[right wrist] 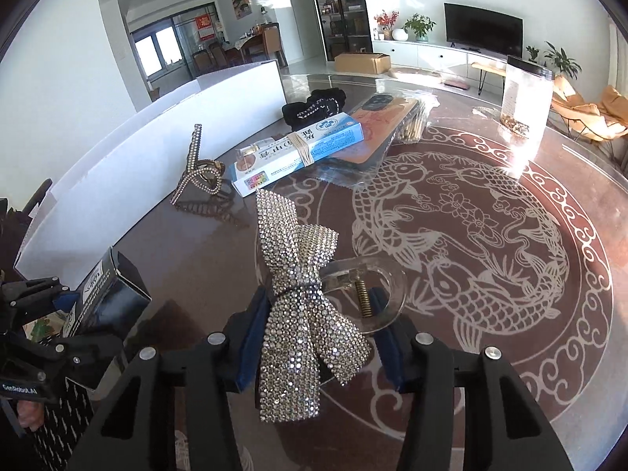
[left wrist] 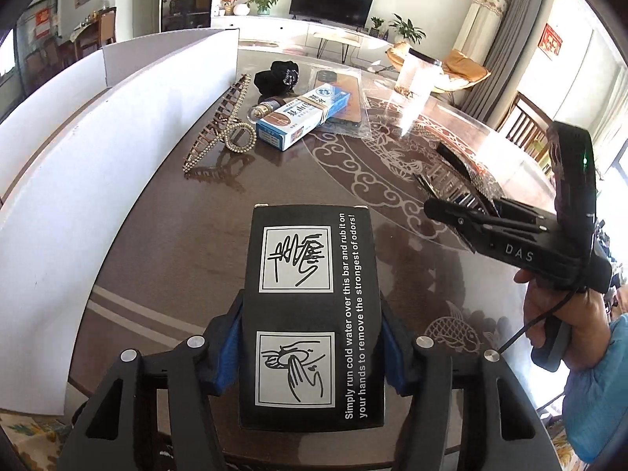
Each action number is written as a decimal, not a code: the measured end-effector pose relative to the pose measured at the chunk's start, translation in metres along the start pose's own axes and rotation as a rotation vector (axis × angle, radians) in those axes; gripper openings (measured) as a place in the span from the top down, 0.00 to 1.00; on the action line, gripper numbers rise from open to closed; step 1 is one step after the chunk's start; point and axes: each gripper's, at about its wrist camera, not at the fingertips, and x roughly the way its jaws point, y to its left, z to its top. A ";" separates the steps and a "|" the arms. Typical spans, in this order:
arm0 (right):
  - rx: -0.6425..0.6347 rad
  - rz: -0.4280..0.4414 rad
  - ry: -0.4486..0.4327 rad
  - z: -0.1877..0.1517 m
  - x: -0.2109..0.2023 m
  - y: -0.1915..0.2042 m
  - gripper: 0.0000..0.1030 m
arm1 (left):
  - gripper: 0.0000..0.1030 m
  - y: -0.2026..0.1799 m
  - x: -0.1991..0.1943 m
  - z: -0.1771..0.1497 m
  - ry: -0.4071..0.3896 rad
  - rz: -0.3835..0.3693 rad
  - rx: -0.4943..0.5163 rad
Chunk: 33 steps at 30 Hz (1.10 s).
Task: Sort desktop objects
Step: 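Carry the soap box and bow clip over the white bin with both tools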
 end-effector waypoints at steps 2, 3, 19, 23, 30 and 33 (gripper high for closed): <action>-0.018 -0.008 0.009 -0.009 -0.009 0.003 0.51 | 0.44 0.007 -0.010 -0.002 -0.031 -0.005 -0.039; -0.031 -0.012 0.015 -0.010 -0.012 0.005 0.51 | 0.44 0.010 -0.017 -0.002 -0.042 0.001 -0.052; -0.314 0.288 -0.124 0.122 -0.011 0.221 0.51 | 0.44 0.218 -0.144 0.071 -0.164 0.221 -0.379; -0.390 0.364 -0.078 0.137 0.021 0.294 0.51 | 0.44 0.268 -0.131 0.082 -0.102 0.316 -0.413; -0.502 0.358 0.075 0.135 0.087 0.364 0.51 | 0.44 0.308 -0.098 0.083 -0.016 0.385 -0.430; -0.556 0.331 0.126 0.128 0.106 0.376 0.49 | 0.43 0.315 -0.088 0.081 0.014 0.393 -0.434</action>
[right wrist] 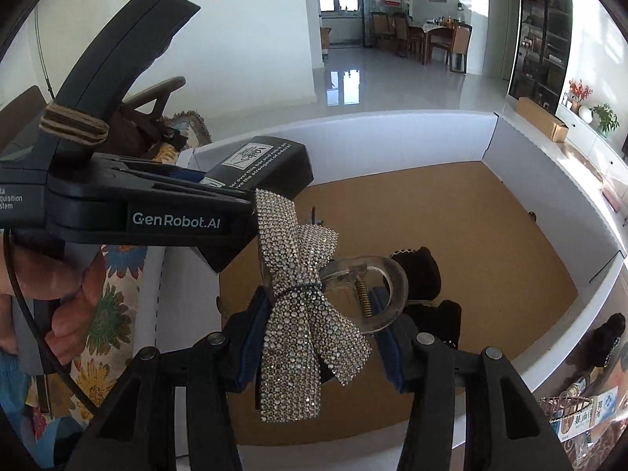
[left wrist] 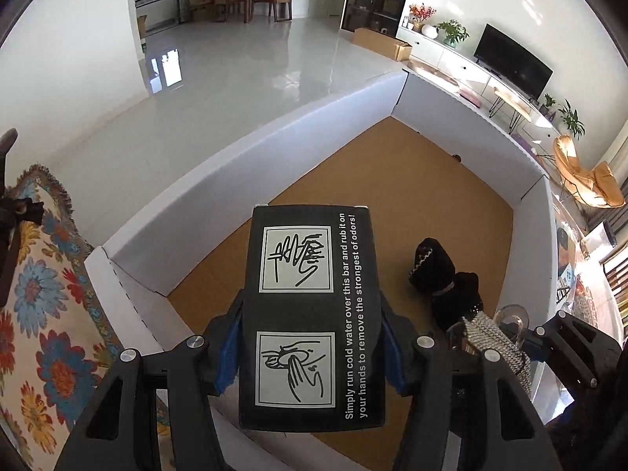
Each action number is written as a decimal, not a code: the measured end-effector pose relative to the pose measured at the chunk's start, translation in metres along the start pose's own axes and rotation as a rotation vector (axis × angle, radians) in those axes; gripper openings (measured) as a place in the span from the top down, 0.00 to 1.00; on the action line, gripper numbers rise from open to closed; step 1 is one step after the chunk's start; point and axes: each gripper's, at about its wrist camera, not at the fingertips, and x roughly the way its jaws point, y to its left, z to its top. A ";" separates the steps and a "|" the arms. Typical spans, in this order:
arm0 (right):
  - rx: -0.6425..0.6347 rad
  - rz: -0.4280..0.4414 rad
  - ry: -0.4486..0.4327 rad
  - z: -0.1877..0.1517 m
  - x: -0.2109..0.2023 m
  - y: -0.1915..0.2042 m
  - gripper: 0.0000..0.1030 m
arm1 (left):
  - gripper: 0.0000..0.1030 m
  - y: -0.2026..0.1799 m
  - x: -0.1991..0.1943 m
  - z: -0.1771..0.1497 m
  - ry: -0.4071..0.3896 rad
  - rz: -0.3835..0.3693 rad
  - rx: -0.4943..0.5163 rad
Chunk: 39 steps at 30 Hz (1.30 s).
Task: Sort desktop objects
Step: 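Carry the soap box and bow clip over the white bin with both tools, then open both tools to drop soap box and bow clip into the bin, then move both tools back toward the remaining objects on the table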
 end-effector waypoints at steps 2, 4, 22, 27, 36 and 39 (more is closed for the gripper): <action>-0.015 -0.010 0.032 -0.001 0.010 0.002 0.24 | 0.43 0.000 0.003 -0.001 0.013 0.000 -0.015; -0.026 -0.036 0.016 -0.006 0.008 -0.001 0.12 | 0.42 0.002 -0.002 -0.003 -0.005 -0.012 -0.030; 0.292 -0.352 -0.253 -0.193 -0.202 -0.106 0.00 | 0.05 -0.238 -0.083 -0.143 -0.033 -0.489 0.358; 0.519 -0.506 -0.097 -0.294 -0.211 -0.161 0.00 | 0.06 -0.297 -0.018 -0.181 0.072 -0.378 0.417; 0.703 -0.546 -0.002 -0.371 -0.190 -0.188 0.00 | 0.05 -0.326 0.033 -0.211 0.041 -0.245 0.505; 0.657 -0.570 0.016 -0.363 -0.181 -0.183 0.00 | 0.05 -0.327 0.031 -0.217 0.000 -0.205 0.525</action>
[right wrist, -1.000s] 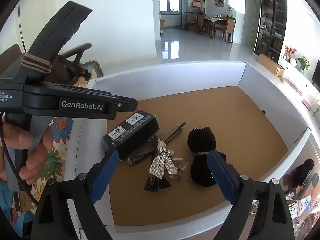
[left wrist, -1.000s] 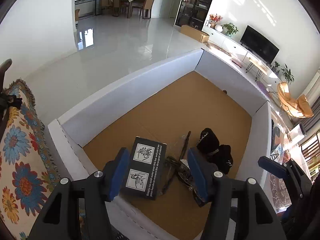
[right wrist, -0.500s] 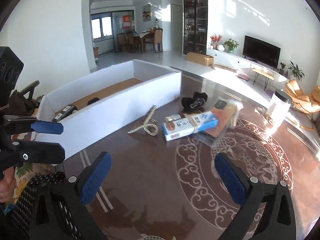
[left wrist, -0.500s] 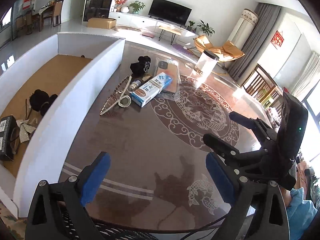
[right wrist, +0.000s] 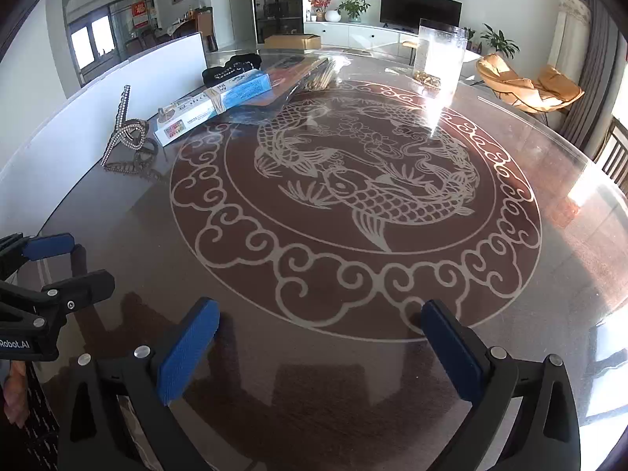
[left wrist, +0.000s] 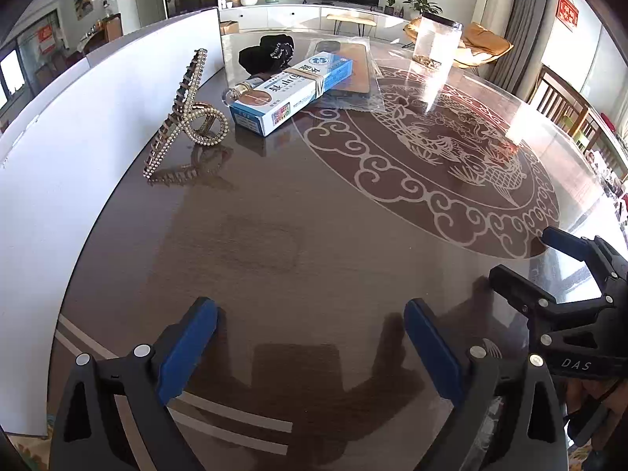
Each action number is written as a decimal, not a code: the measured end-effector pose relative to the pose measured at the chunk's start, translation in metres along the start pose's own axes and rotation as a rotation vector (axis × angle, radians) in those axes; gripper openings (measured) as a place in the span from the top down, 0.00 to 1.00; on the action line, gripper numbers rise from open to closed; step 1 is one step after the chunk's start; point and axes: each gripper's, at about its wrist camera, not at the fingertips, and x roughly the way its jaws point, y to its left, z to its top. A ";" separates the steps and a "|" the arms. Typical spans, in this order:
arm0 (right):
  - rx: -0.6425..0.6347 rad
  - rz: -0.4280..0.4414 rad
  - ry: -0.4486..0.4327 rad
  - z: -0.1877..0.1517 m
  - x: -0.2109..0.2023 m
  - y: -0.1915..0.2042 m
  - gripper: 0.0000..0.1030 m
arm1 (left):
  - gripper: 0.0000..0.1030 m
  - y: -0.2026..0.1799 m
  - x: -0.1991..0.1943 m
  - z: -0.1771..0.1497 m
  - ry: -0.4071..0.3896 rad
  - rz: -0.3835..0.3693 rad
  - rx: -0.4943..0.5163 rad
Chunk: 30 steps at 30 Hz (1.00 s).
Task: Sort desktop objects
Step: 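Move both tools back toward the remaining objects on the table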
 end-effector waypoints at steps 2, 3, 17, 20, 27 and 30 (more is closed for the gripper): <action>-0.011 0.007 0.002 0.001 0.001 0.003 0.00 | 0.02 -0.005 0.002 0.001 -0.002 0.015 0.022; -0.007 0.010 0.002 0.001 0.001 0.003 0.00 | 0.00 -0.004 0.003 0.002 0.001 0.012 0.019; -0.007 0.010 0.003 0.000 0.003 0.002 0.00 | 0.00 -0.004 0.007 0.003 -0.014 0.016 0.014; -0.007 0.010 0.003 0.000 0.003 0.003 0.00 | 0.00 -0.005 0.006 0.003 -0.008 0.021 0.011; -0.007 0.010 0.003 0.000 0.003 0.002 0.00 | 0.00 0.005 0.004 0.002 0.014 0.049 -0.040; -0.007 0.010 0.003 0.000 0.003 0.002 0.00 | 0.00 0.015 0.005 0.002 0.015 0.078 -0.091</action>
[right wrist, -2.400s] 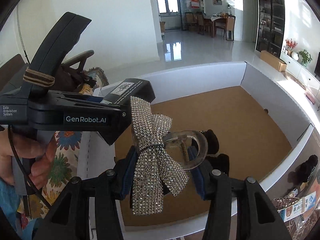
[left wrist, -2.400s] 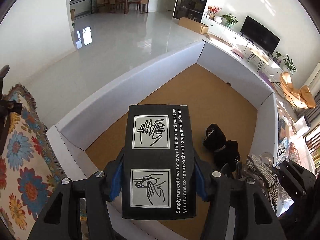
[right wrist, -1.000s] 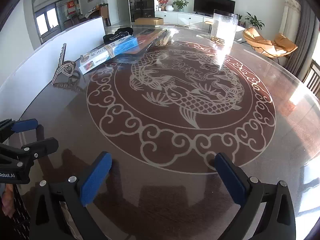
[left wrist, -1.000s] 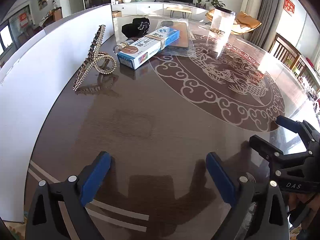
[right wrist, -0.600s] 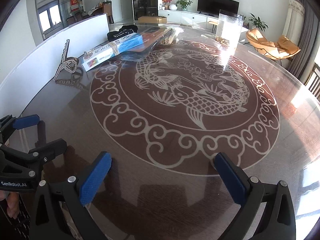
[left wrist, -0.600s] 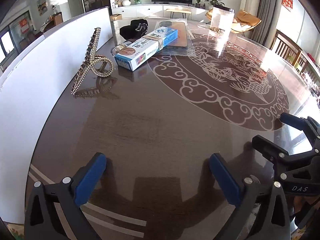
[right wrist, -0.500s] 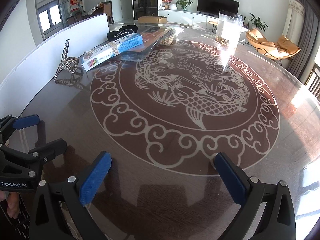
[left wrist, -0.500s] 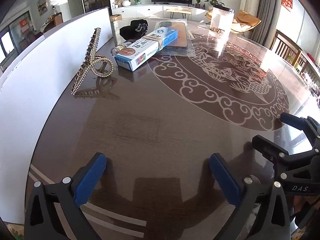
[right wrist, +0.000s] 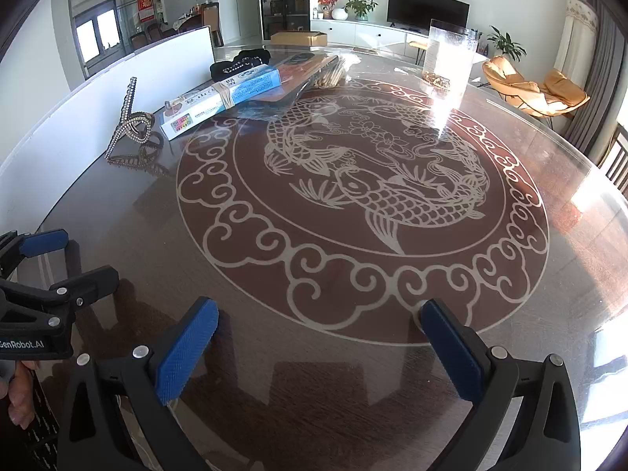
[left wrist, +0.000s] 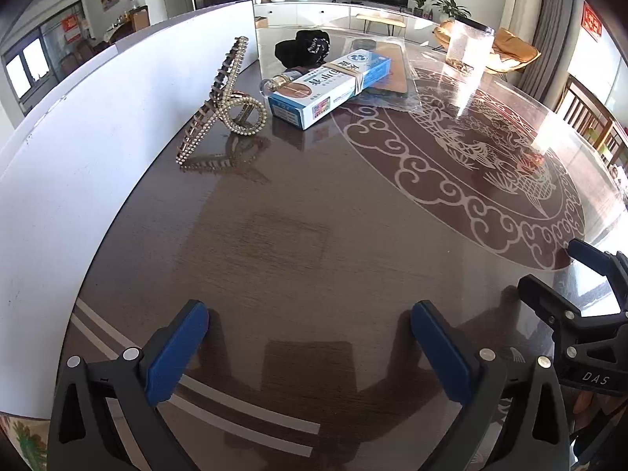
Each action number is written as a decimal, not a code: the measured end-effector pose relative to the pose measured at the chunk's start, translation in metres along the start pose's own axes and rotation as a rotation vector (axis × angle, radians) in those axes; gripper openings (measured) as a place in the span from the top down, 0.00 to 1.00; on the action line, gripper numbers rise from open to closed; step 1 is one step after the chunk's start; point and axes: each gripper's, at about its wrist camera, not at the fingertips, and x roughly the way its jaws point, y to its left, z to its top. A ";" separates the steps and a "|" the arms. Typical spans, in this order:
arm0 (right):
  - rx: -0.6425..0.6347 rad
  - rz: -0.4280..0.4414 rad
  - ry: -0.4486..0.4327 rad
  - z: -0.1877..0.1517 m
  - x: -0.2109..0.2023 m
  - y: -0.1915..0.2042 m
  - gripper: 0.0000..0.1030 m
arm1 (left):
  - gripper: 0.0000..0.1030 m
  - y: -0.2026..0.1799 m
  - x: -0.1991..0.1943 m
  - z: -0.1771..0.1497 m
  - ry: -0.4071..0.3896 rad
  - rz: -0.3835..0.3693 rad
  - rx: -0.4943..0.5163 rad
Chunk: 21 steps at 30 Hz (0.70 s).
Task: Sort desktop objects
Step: 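Move both tools back toward the remaining objects on the table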
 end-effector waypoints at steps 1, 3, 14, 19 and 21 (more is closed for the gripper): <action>0.000 0.000 0.000 0.000 0.000 0.000 0.00 | 0.00 0.003 0.000 0.000 0.000 0.009 -0.015; 0.000 0.000 0.000 0.000 0.000 0.000 0.00 | 0.00 0.008 0.001 0.001 0.001 0.024 -0.041; -0.010 0.012 0.000 0.005 0.004 0.001 0.00 | 0.00 0.027 0.003 -0.003 0.002 0.076 -0.134; 0.021 0.143 -0.013 0.059 0.025 0.010 0.00 | 0.00 0.034 0.000 -0.003 -0.013 0.090 -0.171; 0.051 0.170 -0.063 0.095 0.031 0.019 0.00 | 0.00 0.038 -0.005 -0.002 -0.036 0.096 -0.189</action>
